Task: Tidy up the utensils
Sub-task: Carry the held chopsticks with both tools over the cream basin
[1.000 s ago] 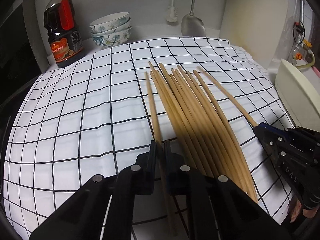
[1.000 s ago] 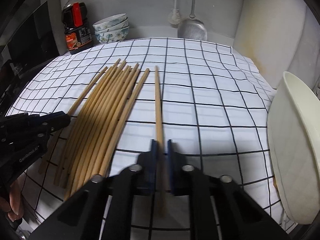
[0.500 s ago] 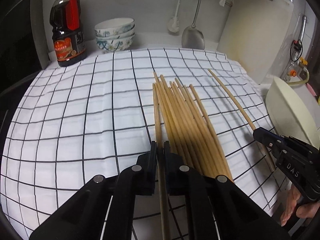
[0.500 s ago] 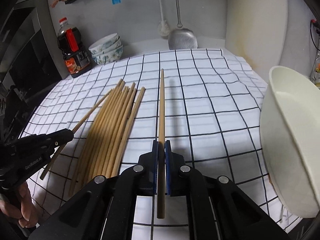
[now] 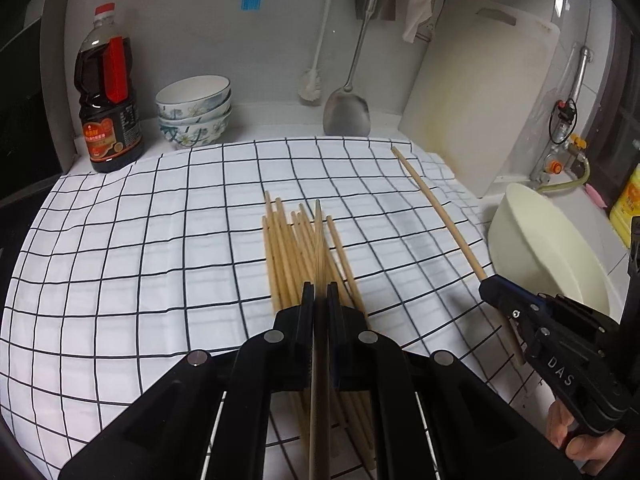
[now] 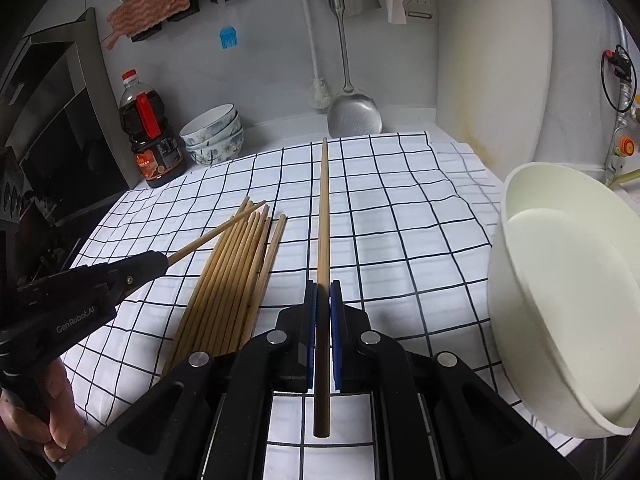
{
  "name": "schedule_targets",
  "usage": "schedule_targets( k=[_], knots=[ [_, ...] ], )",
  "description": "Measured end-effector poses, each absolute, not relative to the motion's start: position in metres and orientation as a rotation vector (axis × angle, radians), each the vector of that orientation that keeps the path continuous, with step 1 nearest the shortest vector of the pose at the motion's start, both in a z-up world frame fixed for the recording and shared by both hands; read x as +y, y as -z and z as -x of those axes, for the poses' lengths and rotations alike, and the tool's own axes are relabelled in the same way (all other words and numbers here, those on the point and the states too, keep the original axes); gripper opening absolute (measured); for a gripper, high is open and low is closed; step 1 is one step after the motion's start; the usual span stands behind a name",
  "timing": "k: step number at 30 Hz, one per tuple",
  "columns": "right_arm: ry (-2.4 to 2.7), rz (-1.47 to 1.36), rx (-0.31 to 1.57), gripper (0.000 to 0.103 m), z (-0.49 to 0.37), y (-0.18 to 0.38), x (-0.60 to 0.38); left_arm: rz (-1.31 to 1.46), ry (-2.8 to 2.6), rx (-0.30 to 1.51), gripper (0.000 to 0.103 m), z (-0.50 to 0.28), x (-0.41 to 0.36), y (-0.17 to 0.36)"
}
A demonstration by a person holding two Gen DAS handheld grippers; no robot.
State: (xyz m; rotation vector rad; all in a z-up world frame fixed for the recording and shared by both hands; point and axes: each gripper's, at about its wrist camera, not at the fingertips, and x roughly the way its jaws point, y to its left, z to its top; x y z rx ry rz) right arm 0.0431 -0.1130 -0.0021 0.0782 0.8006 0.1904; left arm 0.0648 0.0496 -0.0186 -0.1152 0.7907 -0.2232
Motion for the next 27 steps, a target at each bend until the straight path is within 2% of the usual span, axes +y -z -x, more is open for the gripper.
schedule_targets(
  k=[11, 19, 27],
  knots=[
    [-0.096, -0.152, 0.703, 0.006, -0.024, -0.043, -0.159, 0.120, 0.294, 0.712, 0.007, -0.063, 0.021, -0.018],
    [0.062, -0.245, 0.669, 0.006, -0.010, -0.065, -0.237, 0.112, 0.438, 0.654, 0.007, -0.068, -0.050, -0.049],
    [0.202, -0.303, 0.710, 0.006, -0.006, -0.055, -0.308, 0.055, 0.572, 0.682, 0.007, -0.078, -0.144, -0.045]
  ],
)
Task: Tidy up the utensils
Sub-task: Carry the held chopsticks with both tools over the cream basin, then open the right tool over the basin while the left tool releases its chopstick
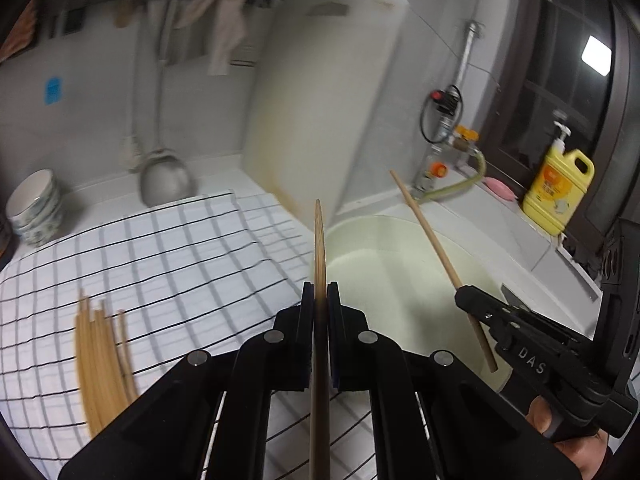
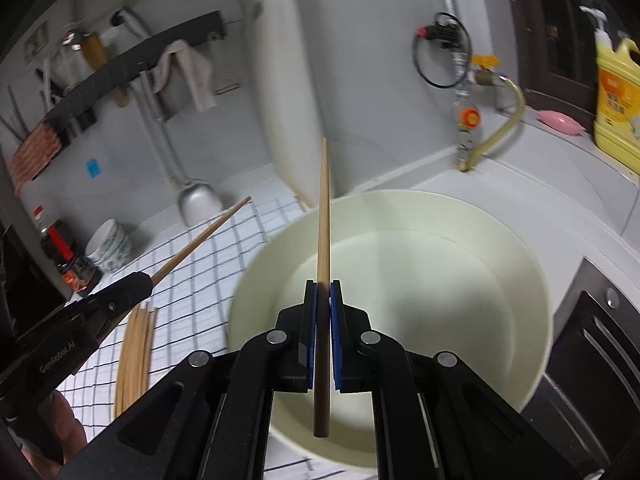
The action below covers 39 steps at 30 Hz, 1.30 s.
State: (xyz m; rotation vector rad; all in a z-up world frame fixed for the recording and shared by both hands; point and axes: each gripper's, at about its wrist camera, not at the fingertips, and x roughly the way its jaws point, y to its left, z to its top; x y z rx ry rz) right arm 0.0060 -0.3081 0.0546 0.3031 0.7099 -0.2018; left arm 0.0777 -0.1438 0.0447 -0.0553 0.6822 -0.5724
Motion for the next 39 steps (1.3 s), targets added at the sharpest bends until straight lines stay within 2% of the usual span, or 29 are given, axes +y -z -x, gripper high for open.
schedule_targets(
  k=[8, 19, 21, 22, 23, 25, 31, 39],
  knots=[
    [0.280, -0.345, 0.812, 0.006, -0.011, -0.029, -0.343, -0.003, 0.646, 0.746, 0.007, -0.091, -0.211, -0.024],
    [0.296, -0.348, 0.889, 0.006, -0.017, -0.013, -0.345, -0.023, 0.649, 0.853, 0.008, -0.103, -0.232, 0.009],
    [0.309, -0.350, 0.871, 0.010, -0.014, -0.017, -0.346, 0.002, 0.650, 0.857, 0.014, -0.105, -0.226, 0.008],
    [0.314, -0.349, 0.858, 0.011, -0.012, -0.020, -0.346, 0.008, 0.641, 0.850, 0.026, -0.106, -0.223, 0.007],
    [0.321, -0.350, 0.845, 0.014, -0.011, -0.023, -0.347, 0.010, 0.624, 0.839, 0.046, -0.106, -0.219, 0.004],
    [0.329, -0.351, 0.827, 0.015, -0.008, -0.028, -0.347, 0.022, 0.591, 0.809, 0.072, -0.106, -0.210, -0.003],
    [0.321, -0.349, 0.801, 0.017, -0.006, -0.038, -0.344, 0.041, 0.534, 0.779, 0.074, -0.107, -0.181, -0.019],
    [0.260, -0.319, 0.773, 0.025, -0.005, -0.051, -0.323, 0.021, 0.442, 0.735, 0.085, -0.093, -0.135, -0.028]
  ],
)
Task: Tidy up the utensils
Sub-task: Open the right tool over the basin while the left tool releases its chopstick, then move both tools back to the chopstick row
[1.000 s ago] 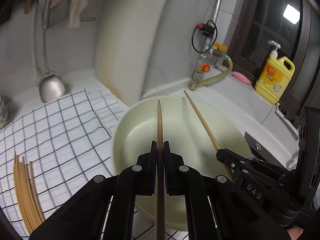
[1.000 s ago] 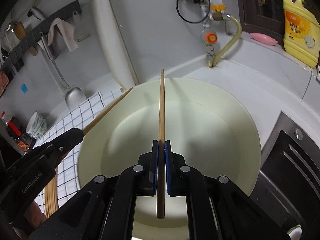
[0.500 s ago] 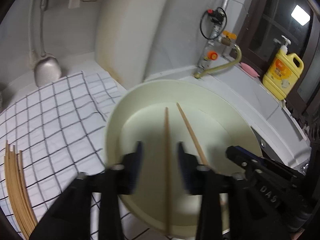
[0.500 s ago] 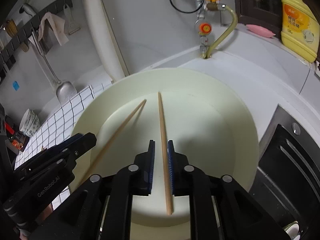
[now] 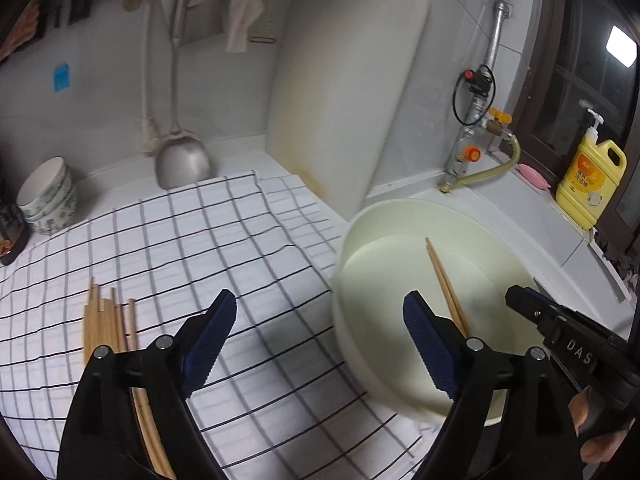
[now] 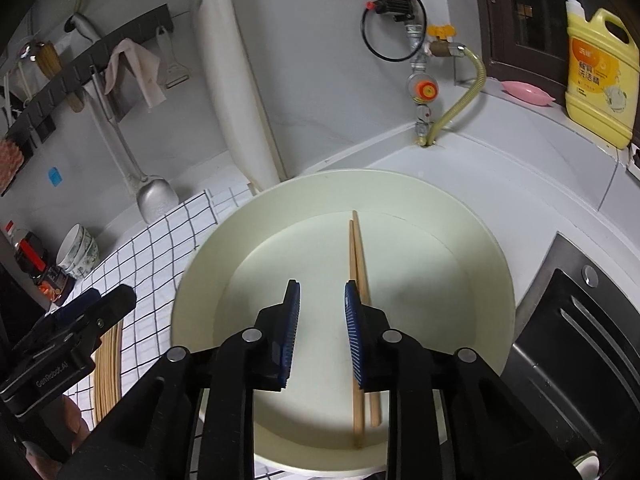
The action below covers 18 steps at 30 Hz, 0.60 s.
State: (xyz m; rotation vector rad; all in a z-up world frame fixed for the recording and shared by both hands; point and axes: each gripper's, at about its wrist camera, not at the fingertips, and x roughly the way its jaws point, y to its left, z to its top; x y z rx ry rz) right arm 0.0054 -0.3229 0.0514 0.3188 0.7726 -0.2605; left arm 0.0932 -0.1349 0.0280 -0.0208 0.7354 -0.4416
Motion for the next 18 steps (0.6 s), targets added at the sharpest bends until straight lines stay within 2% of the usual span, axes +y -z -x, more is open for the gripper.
schedule_targets(
  k=[2, 4, 7, 18],
  knots=[
    [0.233, -0.312, 0.771, 0.026, -0.007, -0.053, -0.314, 0.005, 0.402, 0.716, 0.089, -0.088, -0.121, -0.031],
    [0.205, -0.303, 0.769, 0.027, -0.009, -0.053, -0.304, -0.004, 0.376, 0.706, 0.089, -0.083, -0.109, -0.032],
    [0.157, -0.272, 0.766, 0.034, -0.014, -0.053, -0.283, -0.029, 0.333, 0.693, 0.091, -0.077, -0.089, -0.030],
    [-0.004, -0.149, 0.787, 0.041, -0.023, -0.043, -0.197, -0.017, 0.160, 0.693, 0.093, -0.059, -0.002, -0.021]
  ],
)
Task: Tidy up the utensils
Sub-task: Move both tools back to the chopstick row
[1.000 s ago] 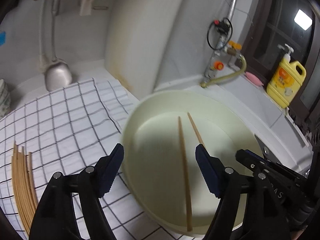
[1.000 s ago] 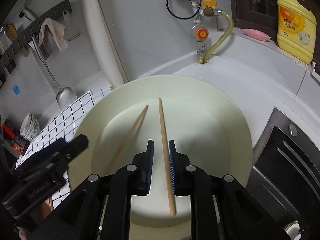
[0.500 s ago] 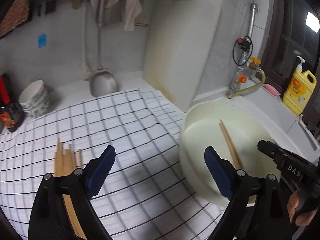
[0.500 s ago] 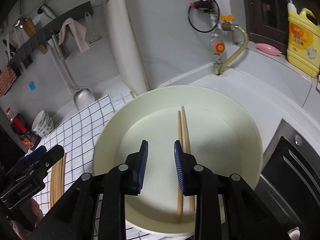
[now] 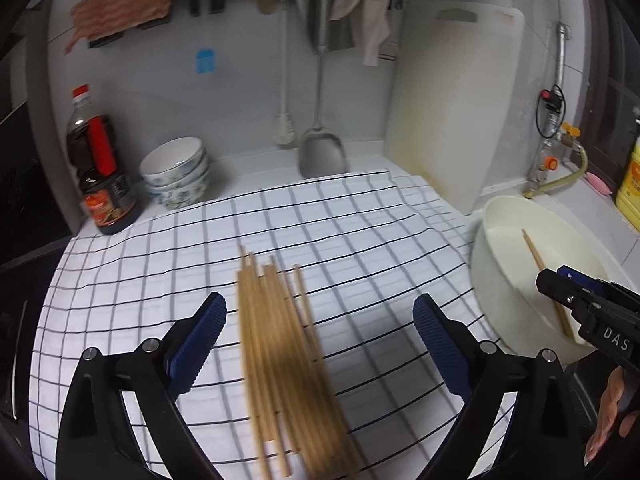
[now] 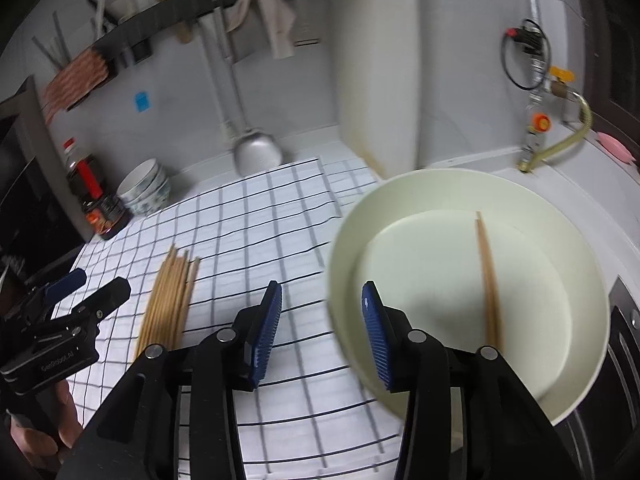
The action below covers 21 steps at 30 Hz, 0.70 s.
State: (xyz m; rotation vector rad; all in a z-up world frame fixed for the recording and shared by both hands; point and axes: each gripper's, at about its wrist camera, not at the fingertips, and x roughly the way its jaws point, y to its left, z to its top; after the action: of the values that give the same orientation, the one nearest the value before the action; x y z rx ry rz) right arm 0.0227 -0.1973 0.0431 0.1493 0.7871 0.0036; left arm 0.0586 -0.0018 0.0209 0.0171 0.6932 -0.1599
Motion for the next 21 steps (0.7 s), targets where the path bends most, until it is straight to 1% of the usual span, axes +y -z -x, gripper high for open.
schedule_targets(
  k=[3, 12, 21],
  knots=[
    [-0.056, -0.124, 0.790, 0.042, -0.022, -0.040, -0.174, -0.010, 0.122, 0.697, 0.095, -0.053, 0.017, -0.018],
    [-0.153, -0.058, 0.841, 0.045, -0.032, -0.018, -0.120, 0.016, 0.011, 0.756, 0.096, -0.044, 0.073, 0.006],
    [-0.200, -0.042, 0.928, 0.045, -0.058, 0.020, -0.086, 0.025, 0.010, 0.810, 0.096, -0.052, 0.087, 0.030]
  ],
)
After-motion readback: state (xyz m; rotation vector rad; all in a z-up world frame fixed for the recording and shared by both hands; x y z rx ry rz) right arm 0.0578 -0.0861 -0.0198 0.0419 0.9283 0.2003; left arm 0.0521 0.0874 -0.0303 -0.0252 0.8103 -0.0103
